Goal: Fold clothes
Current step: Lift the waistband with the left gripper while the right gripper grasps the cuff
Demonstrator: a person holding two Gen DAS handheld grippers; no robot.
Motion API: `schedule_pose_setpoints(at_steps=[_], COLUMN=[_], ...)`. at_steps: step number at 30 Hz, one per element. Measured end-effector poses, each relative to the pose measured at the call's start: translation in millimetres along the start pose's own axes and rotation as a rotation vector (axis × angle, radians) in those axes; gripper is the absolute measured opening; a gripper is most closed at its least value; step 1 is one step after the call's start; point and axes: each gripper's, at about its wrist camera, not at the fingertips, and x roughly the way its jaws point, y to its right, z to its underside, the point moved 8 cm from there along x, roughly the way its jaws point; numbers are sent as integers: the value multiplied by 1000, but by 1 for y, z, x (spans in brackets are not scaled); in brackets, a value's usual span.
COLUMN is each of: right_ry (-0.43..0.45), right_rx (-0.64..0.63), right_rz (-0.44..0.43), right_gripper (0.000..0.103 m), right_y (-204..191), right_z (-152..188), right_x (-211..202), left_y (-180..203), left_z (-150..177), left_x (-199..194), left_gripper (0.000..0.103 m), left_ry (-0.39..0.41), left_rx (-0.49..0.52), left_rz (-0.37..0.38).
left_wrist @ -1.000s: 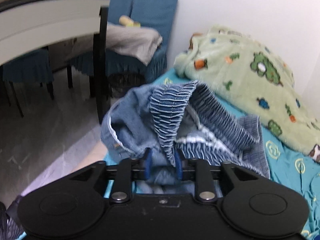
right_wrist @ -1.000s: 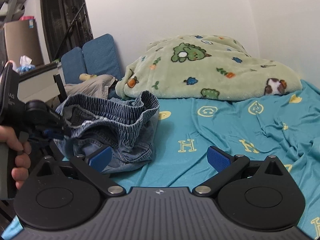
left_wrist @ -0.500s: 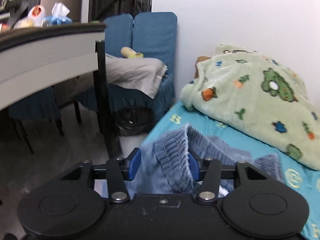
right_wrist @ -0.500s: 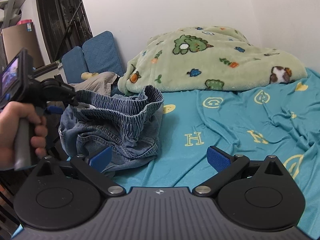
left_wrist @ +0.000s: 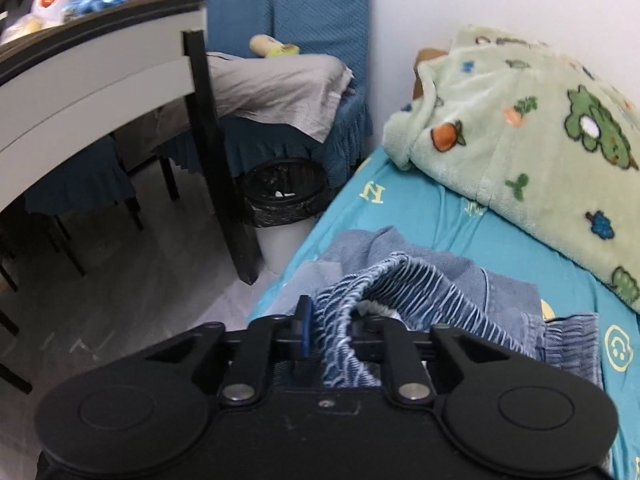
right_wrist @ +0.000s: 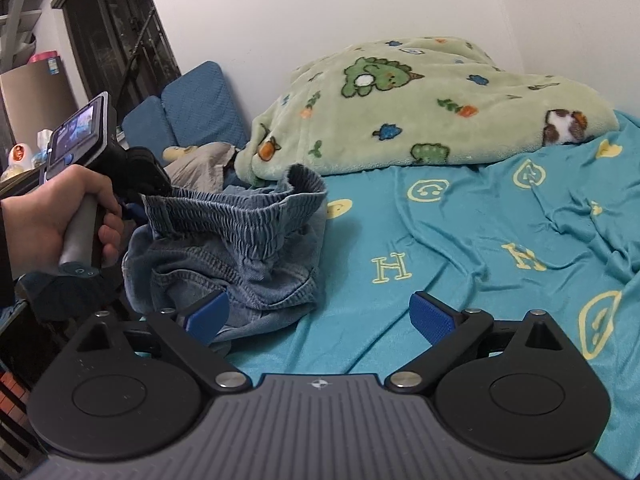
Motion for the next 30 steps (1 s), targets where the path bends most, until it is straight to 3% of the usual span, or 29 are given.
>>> schedule_pose_setpoints(at_steps=[7, 13, 18, 22, 30], right_ry=[42, 88, 114, 114, 49], right_rx=[-8, 23, 85, 136, 239], right_rz=[13, 3, -10, -21, -94], right_gripper=[98, 89, 76, 64, 68], right_y=[2, 5, 12, 17, 18], right_z=[-5, -12, -17, -19, -17], right_x=[-11, -24, -34, -37, -17], left_y=[-5, -24, -32, -35, -39], left_z=[34, 111, 170, 180, 186], left_x=[-97, -161, -162, -154, -148], left_gripper=[9, 9, 10, 11, 12], left_ry=[84, 87, 13, 1, -3], left_rx=[31, -43, -55, -51, -101], left_rz=[181, 303, 325, 334, 345])
